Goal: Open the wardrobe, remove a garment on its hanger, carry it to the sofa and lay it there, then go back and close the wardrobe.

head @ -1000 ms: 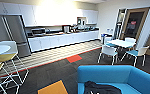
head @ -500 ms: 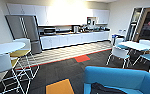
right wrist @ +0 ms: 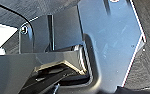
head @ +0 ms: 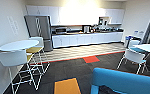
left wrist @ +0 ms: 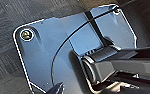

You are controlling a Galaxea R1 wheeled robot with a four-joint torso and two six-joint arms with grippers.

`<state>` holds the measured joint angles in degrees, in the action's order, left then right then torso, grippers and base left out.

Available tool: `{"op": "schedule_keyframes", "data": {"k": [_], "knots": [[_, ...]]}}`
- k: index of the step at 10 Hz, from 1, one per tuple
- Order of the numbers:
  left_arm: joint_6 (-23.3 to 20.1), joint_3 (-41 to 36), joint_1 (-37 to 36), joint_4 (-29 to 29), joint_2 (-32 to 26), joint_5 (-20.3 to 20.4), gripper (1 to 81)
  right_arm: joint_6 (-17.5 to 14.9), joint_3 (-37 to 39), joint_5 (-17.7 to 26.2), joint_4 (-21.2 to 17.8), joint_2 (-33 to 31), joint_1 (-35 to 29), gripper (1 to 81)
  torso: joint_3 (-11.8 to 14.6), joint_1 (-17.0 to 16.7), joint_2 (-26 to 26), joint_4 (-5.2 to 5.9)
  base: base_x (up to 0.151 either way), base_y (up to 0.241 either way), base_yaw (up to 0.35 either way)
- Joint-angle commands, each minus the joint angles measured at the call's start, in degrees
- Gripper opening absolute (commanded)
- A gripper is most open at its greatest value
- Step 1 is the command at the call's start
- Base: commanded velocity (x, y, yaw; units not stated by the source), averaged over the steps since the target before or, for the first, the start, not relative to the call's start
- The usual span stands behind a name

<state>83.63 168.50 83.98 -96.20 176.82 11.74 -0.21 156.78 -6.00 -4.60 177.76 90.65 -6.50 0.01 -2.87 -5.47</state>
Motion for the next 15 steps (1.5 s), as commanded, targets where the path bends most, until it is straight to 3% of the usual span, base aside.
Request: {"op": "schedule_keyframes", "data": {"k": [1, 15], "knots": [[-0.22, 0.08, -2.81, -0.66, 0.02, -2.16, 81.1, -0.23, -0.17, 3.36, 0.55, 0.6, -1.91, 81.1, 0.0, 0.0, 0.0, 0.0, 0.0, 0.0, 0.3], [-0.22, 0.08, -2.81, -0.75, 0.02, -2.16, 81.1, -0.23, -0.17, 3.45, 0.55, 0.6, -1.91, 81.1, 0.0, 0.0, 0.0, 0.0, 0.0, 0.0, 0.3]]}}
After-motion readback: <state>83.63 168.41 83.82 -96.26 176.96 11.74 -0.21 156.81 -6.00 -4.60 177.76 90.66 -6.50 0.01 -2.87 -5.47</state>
